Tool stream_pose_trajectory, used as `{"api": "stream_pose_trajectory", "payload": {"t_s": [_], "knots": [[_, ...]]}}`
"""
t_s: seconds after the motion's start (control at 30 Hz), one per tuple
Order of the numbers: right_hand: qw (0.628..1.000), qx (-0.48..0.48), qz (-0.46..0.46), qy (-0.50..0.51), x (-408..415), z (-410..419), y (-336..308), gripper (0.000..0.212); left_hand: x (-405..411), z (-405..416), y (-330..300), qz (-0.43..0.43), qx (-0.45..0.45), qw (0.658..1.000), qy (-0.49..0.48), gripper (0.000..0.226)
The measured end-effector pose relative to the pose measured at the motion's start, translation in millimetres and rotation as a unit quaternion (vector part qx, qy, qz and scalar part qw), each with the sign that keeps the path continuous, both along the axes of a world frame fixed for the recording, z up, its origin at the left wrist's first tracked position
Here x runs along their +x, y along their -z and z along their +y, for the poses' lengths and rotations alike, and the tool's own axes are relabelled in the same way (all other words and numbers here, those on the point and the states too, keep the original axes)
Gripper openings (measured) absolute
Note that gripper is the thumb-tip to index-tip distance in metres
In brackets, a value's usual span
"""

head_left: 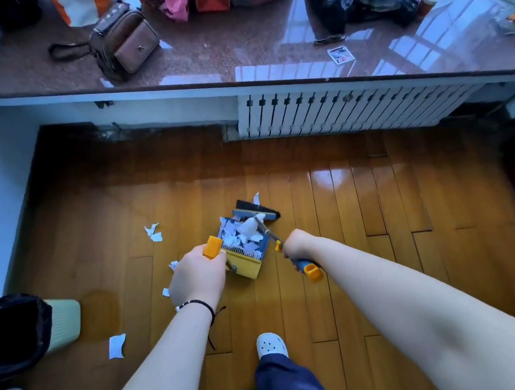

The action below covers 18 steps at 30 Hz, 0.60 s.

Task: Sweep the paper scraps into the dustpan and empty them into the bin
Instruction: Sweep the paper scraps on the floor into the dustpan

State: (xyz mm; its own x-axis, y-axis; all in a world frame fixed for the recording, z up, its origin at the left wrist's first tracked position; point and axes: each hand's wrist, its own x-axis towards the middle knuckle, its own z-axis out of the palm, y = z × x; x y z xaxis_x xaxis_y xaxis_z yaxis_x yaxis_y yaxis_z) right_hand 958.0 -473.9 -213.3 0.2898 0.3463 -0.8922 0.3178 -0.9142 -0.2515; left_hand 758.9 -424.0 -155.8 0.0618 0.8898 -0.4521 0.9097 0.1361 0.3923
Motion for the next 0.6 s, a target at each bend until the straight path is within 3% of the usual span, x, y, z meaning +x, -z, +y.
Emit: {"api": "stream_pose_trajectory", "payload": {"t_s": [0.13, 0.6], "knots": [[0.999, -0.031, 0.027, 0.01, 0, -24, -23, 0.01, 2, 4, -3, 0.0, -0.008, 1.0, -0.012, 0.035], [0.994, 0.049, 0.016, 0.096, -1, -58, -66, 0.019, -13, -14, -9, -0.011, -0.012, 1.0, -0.007, 0.033]]}}
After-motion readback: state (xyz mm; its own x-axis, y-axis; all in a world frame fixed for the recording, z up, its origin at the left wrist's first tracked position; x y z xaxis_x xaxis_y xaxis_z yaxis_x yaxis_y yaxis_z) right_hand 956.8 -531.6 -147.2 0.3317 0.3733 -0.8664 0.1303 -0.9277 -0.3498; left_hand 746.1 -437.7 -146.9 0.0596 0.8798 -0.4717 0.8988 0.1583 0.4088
